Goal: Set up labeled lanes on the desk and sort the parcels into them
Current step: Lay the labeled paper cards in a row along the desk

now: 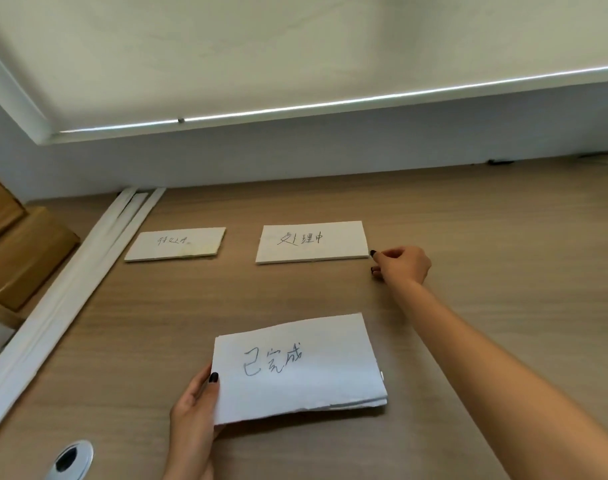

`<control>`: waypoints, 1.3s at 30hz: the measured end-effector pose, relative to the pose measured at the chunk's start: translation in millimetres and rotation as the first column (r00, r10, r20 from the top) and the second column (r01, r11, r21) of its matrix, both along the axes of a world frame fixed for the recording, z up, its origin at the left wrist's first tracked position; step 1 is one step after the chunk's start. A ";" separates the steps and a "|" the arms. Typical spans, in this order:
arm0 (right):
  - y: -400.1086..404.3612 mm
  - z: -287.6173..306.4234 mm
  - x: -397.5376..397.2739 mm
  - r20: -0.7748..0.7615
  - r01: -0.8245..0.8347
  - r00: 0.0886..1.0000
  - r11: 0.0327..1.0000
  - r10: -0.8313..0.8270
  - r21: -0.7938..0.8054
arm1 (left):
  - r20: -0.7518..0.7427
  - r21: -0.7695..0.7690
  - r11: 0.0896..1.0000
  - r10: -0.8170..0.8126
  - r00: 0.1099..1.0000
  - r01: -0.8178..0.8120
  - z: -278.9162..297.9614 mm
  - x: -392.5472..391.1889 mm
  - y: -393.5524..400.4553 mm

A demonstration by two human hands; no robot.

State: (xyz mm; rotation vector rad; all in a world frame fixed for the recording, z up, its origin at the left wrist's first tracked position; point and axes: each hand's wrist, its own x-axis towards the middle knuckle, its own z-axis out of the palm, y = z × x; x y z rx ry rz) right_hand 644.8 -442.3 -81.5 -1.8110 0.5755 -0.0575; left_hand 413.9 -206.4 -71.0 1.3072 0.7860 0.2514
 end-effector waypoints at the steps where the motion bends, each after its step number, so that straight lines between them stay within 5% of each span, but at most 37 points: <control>1: -6.7 7.0 -12.2 -0.009 -0.050 0.999 0.999 0.050 -0.015 | -0.002 -0.018 1.000 -0.003 1.000 0.003 3.2 -1.7 -2.7; 14: -102.1 77.1 -202.6 -0.230 -0.411 0.867 0.896 0.441 0.168 | 0.010 -0.139 0.990 0.027 1.000 -0.025 63.1 -41.0 -88.2; 20: -174.2 98.0 -244.3 -0.144 -0.285 0.939 0.941 0.312 0.183 | 0.020 -0.187 0.981 -0.050 0.999 0.053 88.0 -63.4 -157.1; 27: -273.3 101.6 -248.8 -0.138 -0.144 0.965 0.889 0.223 0.434 | 0.018 -0.123 0.982 -0.141 0.990 0.142 107.2 -71.9 -238.1; 32: -330.2 106.9 -233.4 -0.133 -0.069 0.975 0.806 0.180 0.588 | -0.036 -0.077 0.988 -0.140 0.989 0.137 104.7 -75.3 -286.7; 39: -350.4 83.4 -168.9 -0.151 -0.027 0.979 0.814 0.140 0.580 | -0.059 -0.113 0.986 -0.131 0.990 0.123 89.5 -61.4 -312.1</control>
